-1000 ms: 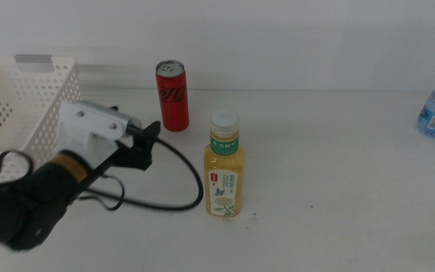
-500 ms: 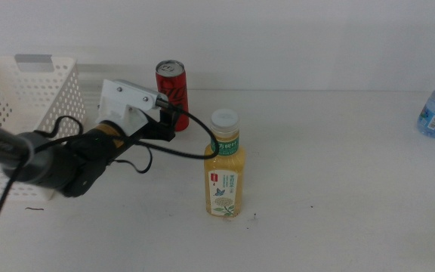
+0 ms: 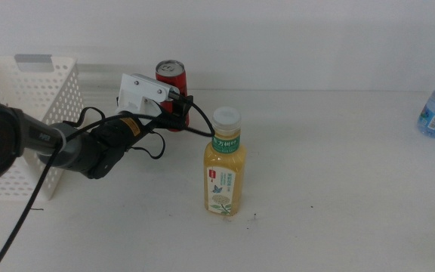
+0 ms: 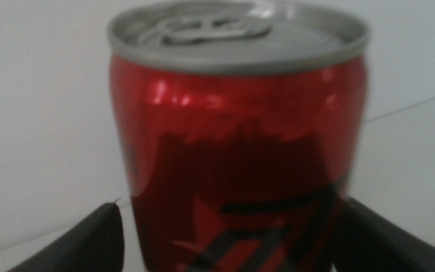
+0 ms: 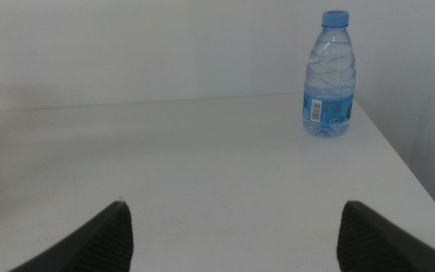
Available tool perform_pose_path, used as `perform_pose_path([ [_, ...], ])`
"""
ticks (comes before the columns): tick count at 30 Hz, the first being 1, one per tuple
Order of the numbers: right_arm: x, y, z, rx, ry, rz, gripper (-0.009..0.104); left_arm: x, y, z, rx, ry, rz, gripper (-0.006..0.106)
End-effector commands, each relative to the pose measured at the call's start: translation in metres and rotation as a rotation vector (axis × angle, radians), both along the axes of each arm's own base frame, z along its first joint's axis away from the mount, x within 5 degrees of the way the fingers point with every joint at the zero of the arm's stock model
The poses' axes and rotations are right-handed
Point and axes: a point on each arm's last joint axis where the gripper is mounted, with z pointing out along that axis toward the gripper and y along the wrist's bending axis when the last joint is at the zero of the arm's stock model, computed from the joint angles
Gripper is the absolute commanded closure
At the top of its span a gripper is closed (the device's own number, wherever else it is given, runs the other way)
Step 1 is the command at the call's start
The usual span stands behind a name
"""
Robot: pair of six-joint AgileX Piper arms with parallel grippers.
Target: Use arms to grab the bottles and put them into the dustbin to the left of the table.
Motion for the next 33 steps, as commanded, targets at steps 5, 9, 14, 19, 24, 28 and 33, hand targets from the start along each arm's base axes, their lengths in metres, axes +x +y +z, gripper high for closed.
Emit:
perform_pose_path([
  [5, 0.0, -0.001, -0.001, -0.015, -0.007, -0.006, 0.002, 0.007, -0.001, -0.003, 0.004, 0.003, -0.001, 0.01],
  [9, 0.0, -0.001, -0.001, -0.015, -0.007, -0.006, 0.002, 0.007, -0.002, -0.004, 0.012, 0.007, -0.01, 0.027],
  [14, 0.0, -0.001, -0.001, -0.015, -0.007, -0.006, 0.002, 0.0, -0.002, 0.001, -0.026, -0.006, -0.023, 0.072],
  [19, 0.0, -0.001, -0.001, -0.015, -0.007, -0.006, 0.002, -0.032, 0.007, 0.024, 0.007, -0.044, 0.006, 0.079],
  [24, 0.0, -0.001, -0.001, -0.015, -0.007, -0.006, 0.002, -0.067, 0.019, 0.062, 0.024, -0.062, 0.061, 0.074],
  [28, 0.0, -0.001, -0.001, -0.015, -0.007, -0.006, 0.002, -0.094, 0.028, 0.099, 0.059, 0.007, 0.103, 0.074],
  [33, 0.0, -0.001, -0.001, -0.015, -0.007, -0.006, 0.002, -0.126, 0.04, 0.158, 0.106, 0.105, 0.152, 0.074],
])
